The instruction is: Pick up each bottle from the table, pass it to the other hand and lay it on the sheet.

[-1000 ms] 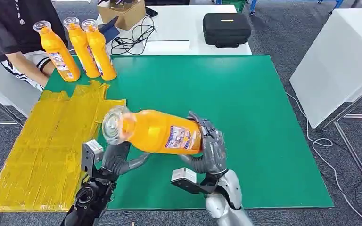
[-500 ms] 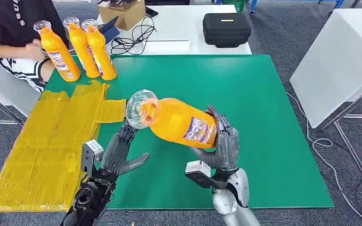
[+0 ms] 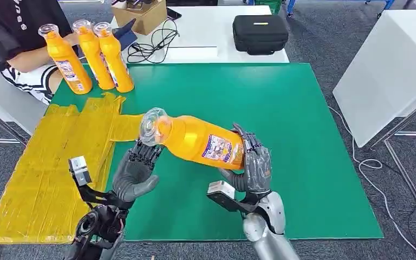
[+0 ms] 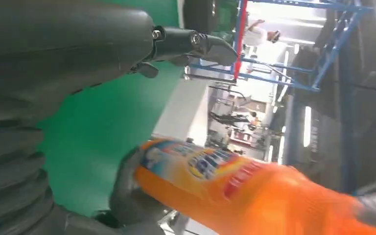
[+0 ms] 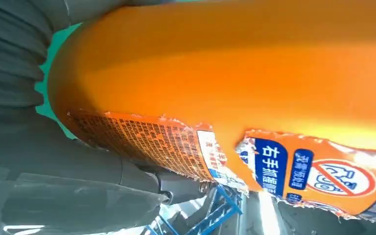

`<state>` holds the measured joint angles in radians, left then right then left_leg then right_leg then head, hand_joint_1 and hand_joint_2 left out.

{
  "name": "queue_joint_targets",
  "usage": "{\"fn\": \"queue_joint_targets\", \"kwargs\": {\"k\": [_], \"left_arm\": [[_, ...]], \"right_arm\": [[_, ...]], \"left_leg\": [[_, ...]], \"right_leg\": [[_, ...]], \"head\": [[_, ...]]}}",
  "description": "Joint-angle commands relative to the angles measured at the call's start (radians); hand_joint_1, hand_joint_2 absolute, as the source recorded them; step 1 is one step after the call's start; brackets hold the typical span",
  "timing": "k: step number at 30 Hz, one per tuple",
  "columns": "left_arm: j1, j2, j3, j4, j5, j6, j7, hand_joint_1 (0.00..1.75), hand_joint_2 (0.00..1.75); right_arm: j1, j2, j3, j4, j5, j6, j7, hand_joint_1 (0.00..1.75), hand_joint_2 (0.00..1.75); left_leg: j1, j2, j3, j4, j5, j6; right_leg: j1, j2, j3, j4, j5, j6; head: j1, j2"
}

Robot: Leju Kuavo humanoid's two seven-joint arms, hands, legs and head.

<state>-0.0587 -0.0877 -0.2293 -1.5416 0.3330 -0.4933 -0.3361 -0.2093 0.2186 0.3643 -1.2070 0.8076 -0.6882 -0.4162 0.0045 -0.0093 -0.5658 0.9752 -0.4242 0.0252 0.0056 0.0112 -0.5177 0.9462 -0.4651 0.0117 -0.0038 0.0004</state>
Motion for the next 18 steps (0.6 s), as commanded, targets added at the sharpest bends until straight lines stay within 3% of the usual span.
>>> {"fn": "queue_joint_targets", "kwargs": {"k": [1, 8, 18], "left_arm": [[-0.025, 0.027, -0.03, -0.004, 0.036, -0.017, 0.006, 0.0, 1.75], [-0.026, 0.032, -0.071, -0.052, 0.013, 0.032, -0.012, 0.0, 1.75], [-0.056, 0.009, -0.112, -0.019, -0.135, 0.134, -0.071, 0.0, 1.75]], "right_arm": [[-0.061, 0.009, -0.049, 0.115, -0.007, -0.01, -0.003, 1.75, 1.75], [-0.081, 0.026, -0.075, 0.166, 0.009, -0.01, -0.017, 1.75, 1.75], [-0.145, 0.058, -0.001, 0.267, 0.051, -0.01, 0.016, 1.75, 1.75]], "left_leg": [[0.0, 0.0, 0.001, 0.0, 0.0, 0.0], [0.0, 0.0, 0.002, 0.0, -0.001, -0.001], [0.0, 0.001, 0.002, 0.0, -0.001, -0.001]], "right_leg": [[0.0, 0.0, 0.002, -0.001, 0.0, 0.001], [0.0, -0.001, 0.002, -0.001, -0.001, 0.001], [0.0, 0.0, 0.002, -0.001, 0.0, 0.001]], "head": [[0.0, 0.0], [0.0, 0.0], [0.0, 0.0]]}}
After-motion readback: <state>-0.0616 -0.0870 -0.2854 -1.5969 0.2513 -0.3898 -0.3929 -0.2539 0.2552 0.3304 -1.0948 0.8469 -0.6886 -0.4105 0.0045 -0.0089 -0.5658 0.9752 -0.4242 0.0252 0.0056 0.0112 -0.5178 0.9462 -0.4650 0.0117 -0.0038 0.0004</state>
